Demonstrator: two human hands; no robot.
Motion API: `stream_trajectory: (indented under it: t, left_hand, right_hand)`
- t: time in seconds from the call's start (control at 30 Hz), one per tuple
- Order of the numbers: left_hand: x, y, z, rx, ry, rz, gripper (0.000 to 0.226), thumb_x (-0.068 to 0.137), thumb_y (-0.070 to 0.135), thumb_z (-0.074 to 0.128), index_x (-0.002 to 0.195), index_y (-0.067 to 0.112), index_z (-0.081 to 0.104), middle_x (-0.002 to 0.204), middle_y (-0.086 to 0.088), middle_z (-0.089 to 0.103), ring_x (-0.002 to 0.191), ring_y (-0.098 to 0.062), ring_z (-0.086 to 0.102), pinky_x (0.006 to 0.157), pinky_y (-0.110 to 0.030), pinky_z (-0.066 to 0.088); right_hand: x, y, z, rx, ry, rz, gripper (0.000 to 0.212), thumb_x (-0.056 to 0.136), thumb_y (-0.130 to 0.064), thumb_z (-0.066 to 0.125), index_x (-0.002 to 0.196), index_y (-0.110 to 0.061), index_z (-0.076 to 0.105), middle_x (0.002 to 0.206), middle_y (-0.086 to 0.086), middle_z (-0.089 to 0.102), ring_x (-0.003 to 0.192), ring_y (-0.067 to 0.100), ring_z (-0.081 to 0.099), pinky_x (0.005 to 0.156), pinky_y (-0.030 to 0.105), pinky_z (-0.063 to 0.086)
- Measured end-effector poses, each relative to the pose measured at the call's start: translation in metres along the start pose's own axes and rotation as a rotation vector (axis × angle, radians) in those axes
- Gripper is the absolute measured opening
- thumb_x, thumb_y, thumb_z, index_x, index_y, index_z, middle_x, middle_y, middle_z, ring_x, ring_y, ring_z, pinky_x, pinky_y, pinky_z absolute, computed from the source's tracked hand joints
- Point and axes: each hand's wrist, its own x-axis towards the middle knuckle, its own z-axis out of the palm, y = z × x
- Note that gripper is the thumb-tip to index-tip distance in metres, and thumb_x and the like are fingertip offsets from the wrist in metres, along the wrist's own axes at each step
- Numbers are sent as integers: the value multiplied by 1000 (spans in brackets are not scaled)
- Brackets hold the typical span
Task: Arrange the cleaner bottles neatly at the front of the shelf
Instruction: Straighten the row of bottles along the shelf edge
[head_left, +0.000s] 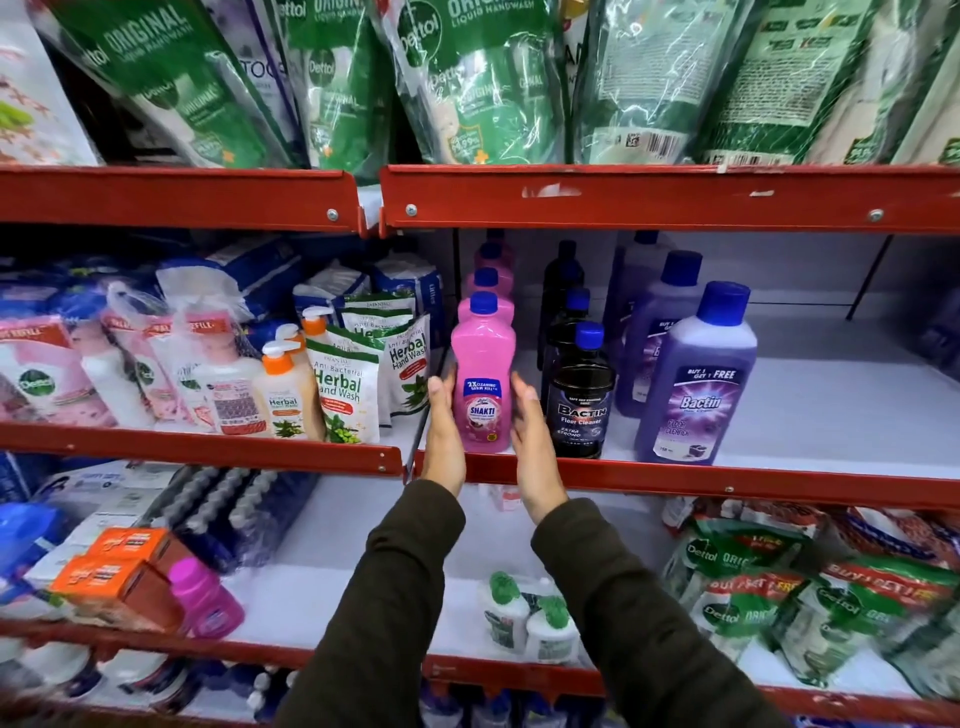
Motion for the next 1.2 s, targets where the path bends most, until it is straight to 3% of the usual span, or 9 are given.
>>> stream_trajectory:
  t: [0.23, 0.47, 0.63, 0.7, 0.83, 0.9, 1.03, 1.1, 1.2]
  left_hand:
    - [-5, 7, -17, 72, -33, -45, 44, 101, 58, 11, 114, 58, 53, 96, 41, 69, 93, 24, 63, 70, 1, 49]
    - [-13, 1, -26, 141, -29, 2, 61, 98, 63, 17, 144, 37, 48, 114, 23, 64, 95, 21, 64, 70, 1, 49]
    - [-18, 6, -22, 152, -22, 14, 47, 90, 70, 21, 120, 55, 54, 110, 22, 67, 93, 19, 66, 69, 0, 49]
    - [-19, 5, -21, 133, -19, 13, 56, 90, 70, 23, 131, 48, 54, 118, 12, 68, 95, 17, 67, 70, -1, 50]
    - [-21, 0, -17, 146, -1, 51, 56, 101, 58, 20, 149, 37, 41, 141, -1, 60, 120, 1, 62, 101, -25, 54]
    - [-27, -5, -10, 223, 92, 146, 55, 102, 55, 21, 151, 35, 36, 152, 1, 48, 137, -9, 48, 114, -36, 43]
    - [-44, -14, 14, 304, 363, 464, 44, 103, 41, 30, 132, 24, 58, 130, 0, 56, 124, -2, 50, 103, -15, 41]
    - [-48, -15, 30, 286, 225, 508, 39, 103, 33, 31, 126, 24, 61, 124, 1, 59, 118, -8, 56, 103, -28, 46]
    - [-50, -14, 60, 257, -44, 340, 44, 104, 36, 27, 140, 27, 51, 144, 5, 53, 136, -7, 48, 116, -34, 38]
  right_hand:
    - [-5, 2, -4, -74, -17, 2, 36, 107, -42, 23, 139, -44, 38, 137, -16, 50, 122, -9, 50, 88, 1, 44]
    - [-14, 6, -2, -76, -18, -21, 34, 104, -46, 29, 135, -52, 42, 129, -32, 51, 111, -25, 52, 82, -2, 44]
    - [-17, 8, 2, -70, -16, -16, 55, 93, -57, 37, 147, -45, 37, 146, -17, 48, 130, -6, 48, 97, 8, 42]
    - [-17, 10, 3, -63, -31, -25, 60, 93, -58, 39, 150, -42, 34, 152, -11, 44, 137, 2, 45, 109, 21, 39]
    - [-22, 11, 1, -71, -60, -64, 54, 96, -55, 41, 149, -47, 33, 154, -12, 41, 139, 1, 42, 113, 26, 38]
    - [-31, 11, -3, -95, 56, -170, 45, 99, -49, 41, 144, -46, 42, 150, -15, 45, 136, -3, 44, 106, 16, 39]
    - [-42, 13, -32, -128, 456, -392, 34, 102, -35, 39, 133, -37, 53, 135, -12, 53, 130, 8, 48, 110, 25, 37]
    - [-38, 11, -50, -91, 519, -332, 35, 101, -36, 39, 135, -37, 49, 138, -12, 48, 135, 11, 42, 116, 35, 32]
    - [-31, 5, -69, -58, 417, -192, 47, 99, -43, 35, 145, -36, 39, 154, -10, 38, 146, 8, 31, 123, 39, 23]
